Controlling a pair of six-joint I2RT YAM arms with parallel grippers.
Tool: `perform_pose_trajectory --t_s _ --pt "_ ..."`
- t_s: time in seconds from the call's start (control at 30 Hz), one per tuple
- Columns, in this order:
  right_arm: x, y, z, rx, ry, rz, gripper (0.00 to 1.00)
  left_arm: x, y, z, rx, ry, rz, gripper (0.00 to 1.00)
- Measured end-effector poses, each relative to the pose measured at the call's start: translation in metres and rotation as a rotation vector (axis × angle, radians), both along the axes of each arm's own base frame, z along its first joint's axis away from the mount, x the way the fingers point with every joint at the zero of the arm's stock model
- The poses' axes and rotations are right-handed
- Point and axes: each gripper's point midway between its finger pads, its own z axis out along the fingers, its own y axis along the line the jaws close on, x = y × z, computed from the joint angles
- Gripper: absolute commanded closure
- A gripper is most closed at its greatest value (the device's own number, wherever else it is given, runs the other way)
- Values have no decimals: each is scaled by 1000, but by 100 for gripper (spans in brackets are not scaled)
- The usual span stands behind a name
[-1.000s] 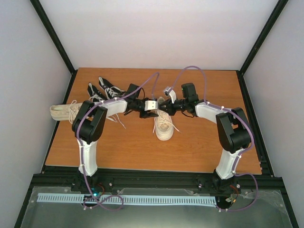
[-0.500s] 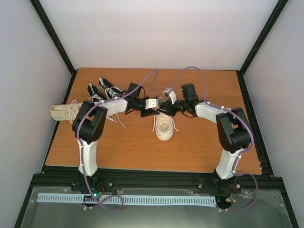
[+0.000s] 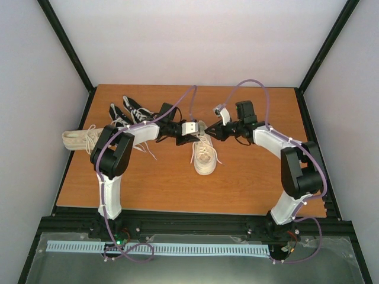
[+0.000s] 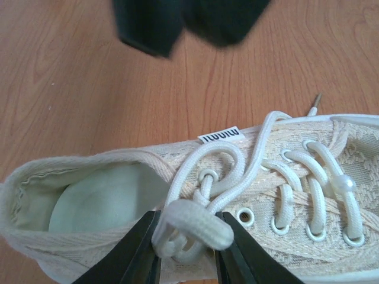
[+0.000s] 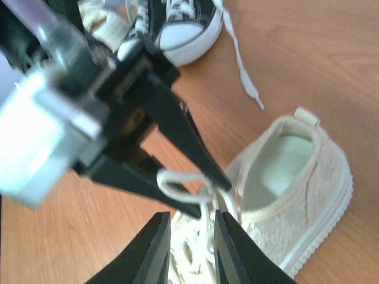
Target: Tie the shoes
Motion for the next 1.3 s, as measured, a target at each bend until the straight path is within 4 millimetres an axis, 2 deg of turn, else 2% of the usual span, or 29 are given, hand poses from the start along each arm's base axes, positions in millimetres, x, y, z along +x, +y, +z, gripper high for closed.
perform_pose_trajectory --t_s 0.17,0.47,0.53,0.63,0.8,0.9,1.03,1.3 --pt "-5 -6 -30 -55 109 -54 78 2 -1 2 -7 -1 10 71" --pt "-9 1 -62 -122 178 -61 79 3 -1 2 -9 6 16 69" --pt "-9 2 -69 -134 191 -62 83 2 -1 2 -9 7 16 68" --pt "-8 2 -70 -138 192 -65 90 2 -1 2 -9 8 16 65" --pt "-8 3 -70 -136 191 -64 91 3 -2 3 -12 34 31 63" --pt "-7 3 -70 -139 189 -66 89 3 -3 4 -12 33 30 63" --pt "-5 3 -68 -146 173 -67 81 4 -4 2 -6 34 34 64" --pt "-1 5 -73 -184 150 -72 81 2 -4 -1 9 49 36 64"
